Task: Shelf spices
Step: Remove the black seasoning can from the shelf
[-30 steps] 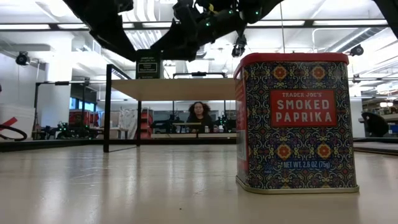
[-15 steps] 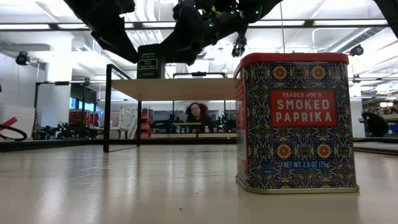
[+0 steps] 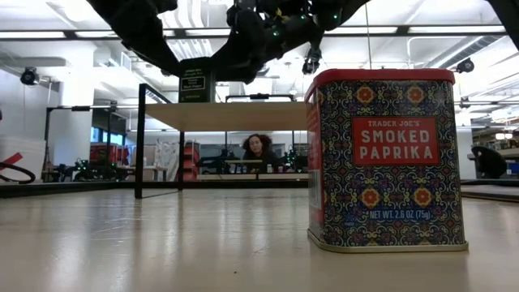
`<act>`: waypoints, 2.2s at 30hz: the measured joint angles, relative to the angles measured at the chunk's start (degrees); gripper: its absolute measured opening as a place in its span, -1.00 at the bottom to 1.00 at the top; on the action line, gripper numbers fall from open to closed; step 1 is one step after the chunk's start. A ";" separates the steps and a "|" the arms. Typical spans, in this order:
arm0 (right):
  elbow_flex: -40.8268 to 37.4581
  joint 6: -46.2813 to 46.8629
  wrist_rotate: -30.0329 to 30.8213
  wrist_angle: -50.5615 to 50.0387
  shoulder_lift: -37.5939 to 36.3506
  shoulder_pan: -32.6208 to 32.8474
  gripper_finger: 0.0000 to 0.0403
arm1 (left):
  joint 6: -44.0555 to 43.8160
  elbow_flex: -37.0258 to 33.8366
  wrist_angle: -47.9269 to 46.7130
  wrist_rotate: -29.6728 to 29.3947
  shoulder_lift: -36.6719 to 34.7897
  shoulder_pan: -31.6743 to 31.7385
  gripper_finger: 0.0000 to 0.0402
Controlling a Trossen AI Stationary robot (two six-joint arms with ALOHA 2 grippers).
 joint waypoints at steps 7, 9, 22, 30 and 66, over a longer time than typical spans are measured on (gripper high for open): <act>0.00 3.58 0.54 2.00 0.00 0.46 0.17 | -0.57 0.00 1.75 -0.04 0.26 0.00 0.29; 0.00 3.73 1.88 2.60 0.00 0.96 0.15 | -1.21 0.00 1.74 -0.02 0.27 0.00 0.28; -0.02 4.66 4.88 2.71 0.00 1.12 0.15 | -4.92 0.00 1.87 3.57 0.26 -0.09 0.28; -0.02 4.55 3.63 2.62 0.00 1.23 0.07 | -5.02 0.00 3.17 4.71 0.26 -0.09 0.27; -0.09 2.35 3.59 0.27 -1.25 1.23 -0.43 | -7.80 6.71 -10.13 6.08 -5.92 -1.21 0.23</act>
